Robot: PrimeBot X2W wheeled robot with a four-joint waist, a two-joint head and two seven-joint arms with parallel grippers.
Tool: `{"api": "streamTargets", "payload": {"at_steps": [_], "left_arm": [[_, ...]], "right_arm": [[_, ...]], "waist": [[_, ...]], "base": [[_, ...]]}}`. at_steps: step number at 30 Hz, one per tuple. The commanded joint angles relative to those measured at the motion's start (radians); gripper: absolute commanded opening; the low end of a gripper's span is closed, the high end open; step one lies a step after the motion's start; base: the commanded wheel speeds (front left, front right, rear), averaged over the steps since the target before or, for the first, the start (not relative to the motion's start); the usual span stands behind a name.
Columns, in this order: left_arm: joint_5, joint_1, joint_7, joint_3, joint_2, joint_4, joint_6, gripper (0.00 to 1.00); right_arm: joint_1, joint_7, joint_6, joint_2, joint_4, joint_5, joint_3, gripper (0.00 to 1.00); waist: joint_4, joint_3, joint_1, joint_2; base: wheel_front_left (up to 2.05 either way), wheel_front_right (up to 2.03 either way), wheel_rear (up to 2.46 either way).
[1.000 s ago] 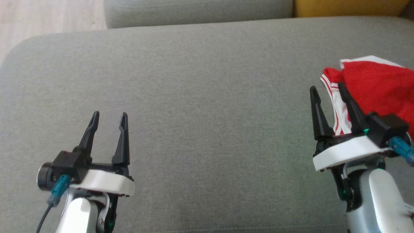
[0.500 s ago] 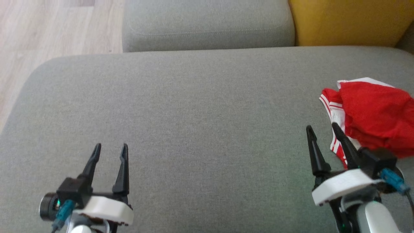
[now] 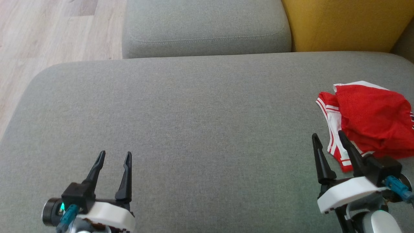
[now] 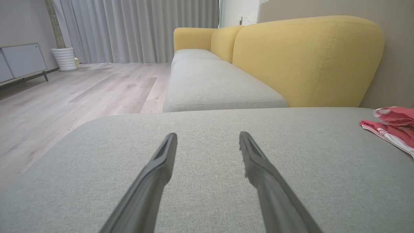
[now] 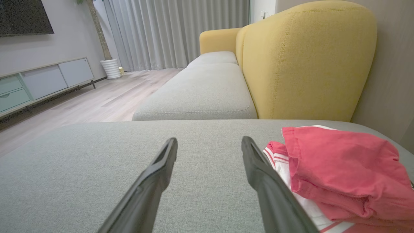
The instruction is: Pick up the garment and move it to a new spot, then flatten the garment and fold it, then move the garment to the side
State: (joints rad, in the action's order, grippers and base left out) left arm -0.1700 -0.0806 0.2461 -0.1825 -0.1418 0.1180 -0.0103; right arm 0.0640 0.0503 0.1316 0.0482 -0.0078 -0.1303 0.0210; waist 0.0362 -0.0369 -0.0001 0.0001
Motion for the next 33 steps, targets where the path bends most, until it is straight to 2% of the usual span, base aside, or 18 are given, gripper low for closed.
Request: {"api": "streamTargets", "payload": {"at_steps": [1,33], "left_arm": [[0.0,0.039,0.0,0.029,-0.018,-0.031,-0.007,1.0],[-0.011,0.055,0.005,0.008,-0.037,-0.023,-0.023,1.0]], "right_arm": [[-0.025,0.001,-0.001,0.002,-0.045,0.008,0.017,1.0],[-0.02,0.011,-0.001,0.002,-0.05,-0.005,0.004,1.0]], "waist": [[0.001,0.0,0.0001,-0.0001],[0.004,-0.003,0.0001,-0.0001]], "base": [[0.0,0.0,0.0],[0.0,0.0,0.0]]}}
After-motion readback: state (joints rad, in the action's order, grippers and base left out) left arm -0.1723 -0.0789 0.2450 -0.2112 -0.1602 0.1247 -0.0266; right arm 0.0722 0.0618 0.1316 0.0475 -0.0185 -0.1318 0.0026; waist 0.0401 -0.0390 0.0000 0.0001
